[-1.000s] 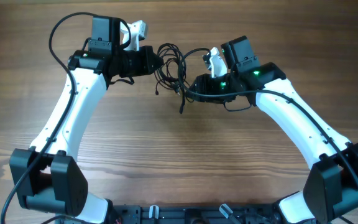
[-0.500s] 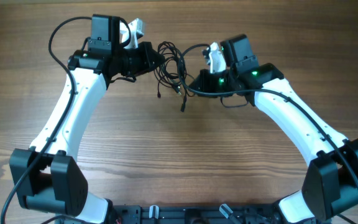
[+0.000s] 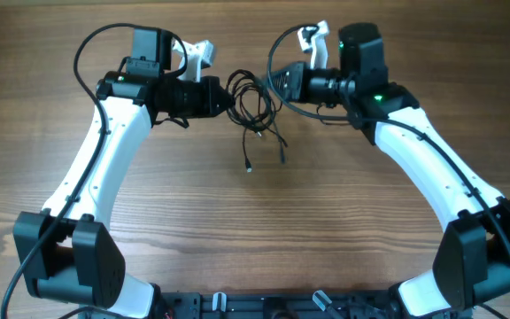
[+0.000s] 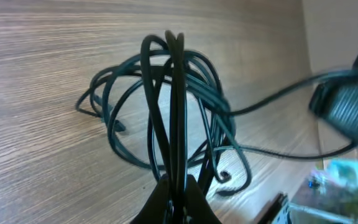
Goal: Untangle cables
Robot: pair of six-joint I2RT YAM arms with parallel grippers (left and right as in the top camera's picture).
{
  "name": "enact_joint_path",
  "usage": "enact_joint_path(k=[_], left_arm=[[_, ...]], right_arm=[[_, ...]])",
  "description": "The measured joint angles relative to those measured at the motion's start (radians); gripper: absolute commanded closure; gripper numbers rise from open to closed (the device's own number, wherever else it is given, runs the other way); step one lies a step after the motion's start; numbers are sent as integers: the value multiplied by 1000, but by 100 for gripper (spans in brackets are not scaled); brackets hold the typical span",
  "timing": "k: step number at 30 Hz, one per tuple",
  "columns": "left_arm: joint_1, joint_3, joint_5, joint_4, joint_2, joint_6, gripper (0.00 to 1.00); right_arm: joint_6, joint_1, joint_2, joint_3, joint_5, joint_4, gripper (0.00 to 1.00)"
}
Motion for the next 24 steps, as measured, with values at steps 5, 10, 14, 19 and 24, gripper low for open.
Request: enact_joint_path(k=[5,10,14,19,24], left_arm=[[0,0,47,-16,0,82,96],[0,0,95,-16,0,134,96],[0,0,159,-7,0,174,96],[0,0,190,9,0,195,96],[0,0,190,11,0,199,96]], right_arm=[[28,0,0,0,-29,24,96],[16,0,0,0,-32,7,96],[-3,0,0,0,-36,-53,96],[-34,1,0,0,-39,-129,96],[-60,1,0,0,-39,-139,43]])
